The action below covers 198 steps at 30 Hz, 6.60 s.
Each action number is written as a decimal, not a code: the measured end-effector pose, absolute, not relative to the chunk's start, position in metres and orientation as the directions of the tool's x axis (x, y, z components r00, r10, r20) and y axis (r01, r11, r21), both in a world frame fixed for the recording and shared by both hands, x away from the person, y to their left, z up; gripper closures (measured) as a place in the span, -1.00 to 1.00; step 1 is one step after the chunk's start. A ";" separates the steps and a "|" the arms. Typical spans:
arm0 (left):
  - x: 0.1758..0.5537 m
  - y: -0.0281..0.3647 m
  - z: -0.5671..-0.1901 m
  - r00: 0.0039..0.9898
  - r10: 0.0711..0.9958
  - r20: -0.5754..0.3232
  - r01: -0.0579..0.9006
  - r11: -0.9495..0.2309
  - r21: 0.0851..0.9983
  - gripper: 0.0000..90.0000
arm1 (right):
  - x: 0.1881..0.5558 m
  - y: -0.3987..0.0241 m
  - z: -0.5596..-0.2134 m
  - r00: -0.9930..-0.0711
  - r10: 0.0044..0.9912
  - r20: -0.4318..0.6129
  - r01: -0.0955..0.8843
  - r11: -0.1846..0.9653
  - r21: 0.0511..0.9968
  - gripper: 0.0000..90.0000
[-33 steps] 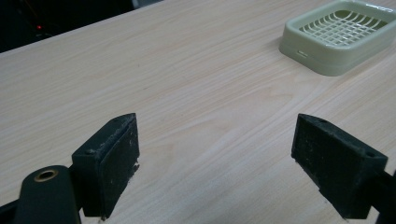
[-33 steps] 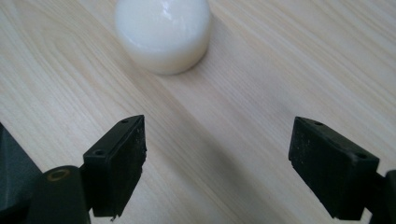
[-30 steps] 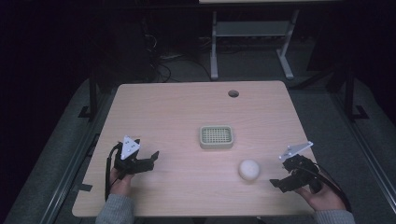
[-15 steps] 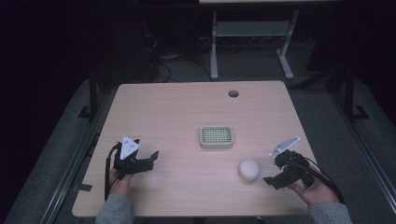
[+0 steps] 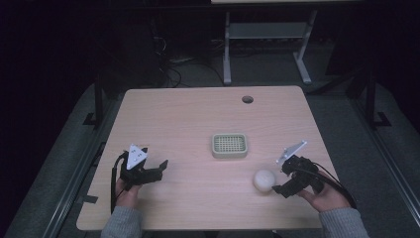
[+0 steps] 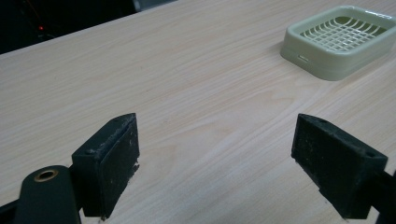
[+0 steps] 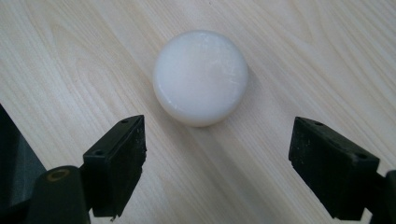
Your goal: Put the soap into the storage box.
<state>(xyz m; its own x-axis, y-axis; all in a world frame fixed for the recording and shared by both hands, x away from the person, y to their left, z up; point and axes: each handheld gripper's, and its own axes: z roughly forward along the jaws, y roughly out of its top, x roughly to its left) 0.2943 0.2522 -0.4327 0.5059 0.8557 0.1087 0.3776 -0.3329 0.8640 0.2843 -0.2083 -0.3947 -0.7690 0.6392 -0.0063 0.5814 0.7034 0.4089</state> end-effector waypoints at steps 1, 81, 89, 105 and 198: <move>0.294 0.252 -0.433 0.506 0.856 0.109 0.378 -0.333 0.864 -0.67 | 0.284 -0.208 -0.395 -0.769 0.639 -0.006 0.581 0.703 0.409 -0.60; 0.294 0.253 -0.431 0.506 0.857 0.096 0.375 -0.319 0.870 -0.67 | 0.329 -0.144 -0.443 -0.821 0.570 -0.007 0.562 0.811 0.163 -0.55; 0.294 0.253 -0.431 0.506 0.857 0.095 0.376 -0.318 0.870 -0.67 | 0.329 -0.144 -0.444 -0.821 0.571 -0.004 0.564 0.811 0.154 -0.49; 0.294 0.253 -0.431 0.506 0.857 0.095 0.377 -0.320 0.869 -0.67 | 0.329 -0.144 -0.443 -0.828 0.560 0.009 0.555 0.818 0.151 -0.48; 0.293 0.253 -0.430 0.502 0.860 0.095 0.376 -0.316 0.871 -0.67 | 0.391 -0.118 -0.378 -0.853 0.518 0.066 0.519 0.829 0.205 -0.48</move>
<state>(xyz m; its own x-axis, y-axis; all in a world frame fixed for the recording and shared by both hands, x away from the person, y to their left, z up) 0.2930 0.2529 -0.4303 0.5021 0.8596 0.0951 0.3758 -0.3159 0.8712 0.3915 -0.1178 -0.3784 -0.8529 0.5178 0.0662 0.5195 0.8294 0.2053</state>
